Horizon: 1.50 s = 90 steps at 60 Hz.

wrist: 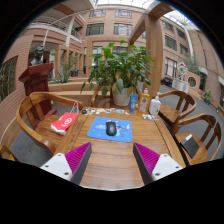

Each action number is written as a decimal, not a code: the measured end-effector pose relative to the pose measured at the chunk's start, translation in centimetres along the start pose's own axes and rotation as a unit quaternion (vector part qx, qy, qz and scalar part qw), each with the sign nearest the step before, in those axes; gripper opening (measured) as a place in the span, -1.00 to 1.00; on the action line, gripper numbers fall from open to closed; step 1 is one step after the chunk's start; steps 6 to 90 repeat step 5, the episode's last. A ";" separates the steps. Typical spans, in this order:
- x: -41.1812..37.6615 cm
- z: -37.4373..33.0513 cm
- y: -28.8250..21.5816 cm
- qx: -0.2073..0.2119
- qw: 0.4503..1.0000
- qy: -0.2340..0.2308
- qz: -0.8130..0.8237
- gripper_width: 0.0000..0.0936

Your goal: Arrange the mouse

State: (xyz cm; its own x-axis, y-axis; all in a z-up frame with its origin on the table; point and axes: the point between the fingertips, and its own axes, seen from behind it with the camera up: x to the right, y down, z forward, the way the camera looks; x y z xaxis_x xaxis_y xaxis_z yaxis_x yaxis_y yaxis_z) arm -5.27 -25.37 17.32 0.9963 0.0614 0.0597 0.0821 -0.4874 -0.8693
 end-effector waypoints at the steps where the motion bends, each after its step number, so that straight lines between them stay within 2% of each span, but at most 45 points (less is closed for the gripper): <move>1: 0.1 0.0 0.1 -0.002 1.000 0.001 -0.001 0.82; 90: 0.3 0.0 0.4 -0.001 1.000 0.007 -0.005 0.82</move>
